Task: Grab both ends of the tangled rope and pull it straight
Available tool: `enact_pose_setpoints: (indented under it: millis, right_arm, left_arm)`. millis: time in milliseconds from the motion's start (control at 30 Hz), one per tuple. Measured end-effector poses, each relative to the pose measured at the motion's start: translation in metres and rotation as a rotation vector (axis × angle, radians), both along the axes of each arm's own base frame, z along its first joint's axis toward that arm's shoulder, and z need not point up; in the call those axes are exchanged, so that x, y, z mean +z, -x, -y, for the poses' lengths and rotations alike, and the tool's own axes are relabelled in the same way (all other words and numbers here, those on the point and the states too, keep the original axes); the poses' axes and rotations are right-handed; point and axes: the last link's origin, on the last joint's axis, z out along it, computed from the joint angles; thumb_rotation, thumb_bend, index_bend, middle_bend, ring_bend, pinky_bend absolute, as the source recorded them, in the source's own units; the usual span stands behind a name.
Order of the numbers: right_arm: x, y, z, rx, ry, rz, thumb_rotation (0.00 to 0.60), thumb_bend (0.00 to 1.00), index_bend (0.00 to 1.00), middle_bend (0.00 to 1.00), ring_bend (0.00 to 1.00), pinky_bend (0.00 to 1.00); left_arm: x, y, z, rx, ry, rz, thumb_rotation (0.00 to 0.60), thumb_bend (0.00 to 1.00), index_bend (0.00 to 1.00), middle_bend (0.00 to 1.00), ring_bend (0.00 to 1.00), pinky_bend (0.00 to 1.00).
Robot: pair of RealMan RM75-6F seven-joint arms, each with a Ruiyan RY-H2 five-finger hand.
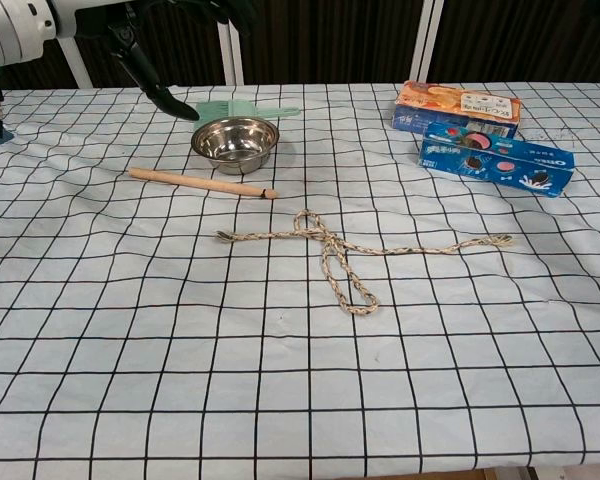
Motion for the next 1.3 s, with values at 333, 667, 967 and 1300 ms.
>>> enact_pose_setpoints:
  millis: [333, 667, 967, 1300]
  right_arm:
    - [-0.003, 0.000, -0.001, 0.003, -0.009, 0.000, 0.600, 0.16, 0.15, 0.13, 0.27, 0.22]
    - [-0.005, -0.001, -0.004, 0.000, -0.022, -0.011, 0.600, 0.16, 0.15, 0.13, 0.27, 0.22]
    - [-0.008, -0.006, -0.014, 0.008, -0.046, -0.023, 0.600, 0.17, 0.25, 0.32, 0.45, 0.36]
    - [-0.021, -0.013, -0.040, -0.009, -0.139, -0.010, 0.600, 0.24, 0.42, 0.68, 0.84, 0.84]
  left_arm:
    - [0.001, 0.003, 0.002, 0.002, -0.004, -0.002, 0.600, 0.07, 0.16, 0.18, 0.12, 0.15]
    - [0.009, 0.009, 0.004, 0.000, -0.019, -0.021, 0.600, 0.07, 0.16, 0.18, 0.12, 0.15]
    - [0.025, 0.021, 0.015, -0.007, -0.051, -0.041, 0.600, 0.07, 0.16, 0.20, 0.13, 0.16]
    - [0.061, 0.048, 0.035, 0.029, -0.104, -0.032, 0.600, 0.11, 0.16, 0.21, 0.13, 0.18]
